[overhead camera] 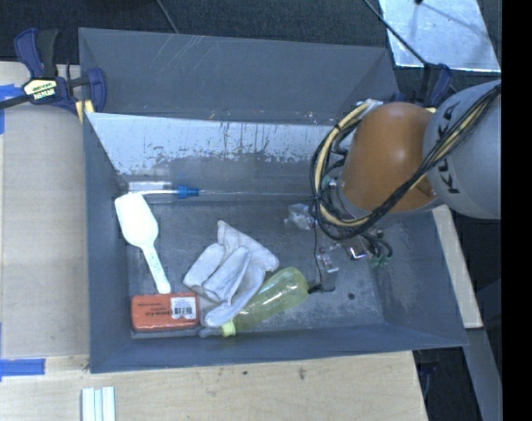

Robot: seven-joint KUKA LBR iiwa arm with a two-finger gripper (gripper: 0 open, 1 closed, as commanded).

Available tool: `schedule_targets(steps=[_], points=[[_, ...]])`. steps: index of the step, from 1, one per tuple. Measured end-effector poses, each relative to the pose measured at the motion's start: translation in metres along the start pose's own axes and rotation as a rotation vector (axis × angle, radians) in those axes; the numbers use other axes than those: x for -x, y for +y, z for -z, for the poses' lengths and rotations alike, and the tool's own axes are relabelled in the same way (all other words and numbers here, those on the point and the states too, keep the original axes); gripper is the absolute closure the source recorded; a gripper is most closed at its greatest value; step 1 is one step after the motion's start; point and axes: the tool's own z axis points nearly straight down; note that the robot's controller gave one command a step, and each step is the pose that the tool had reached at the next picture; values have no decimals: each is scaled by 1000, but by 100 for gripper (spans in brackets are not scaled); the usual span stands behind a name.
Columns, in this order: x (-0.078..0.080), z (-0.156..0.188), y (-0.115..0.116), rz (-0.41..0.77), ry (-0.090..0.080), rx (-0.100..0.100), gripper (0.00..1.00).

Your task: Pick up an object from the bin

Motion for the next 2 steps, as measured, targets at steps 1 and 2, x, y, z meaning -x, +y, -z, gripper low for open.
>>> schedule_targets(steps=[1, 2], points=[[-1, -1, 34, -15, 1, -5, 0], [-17, -40, 61, 156, -2, -2, 0]])
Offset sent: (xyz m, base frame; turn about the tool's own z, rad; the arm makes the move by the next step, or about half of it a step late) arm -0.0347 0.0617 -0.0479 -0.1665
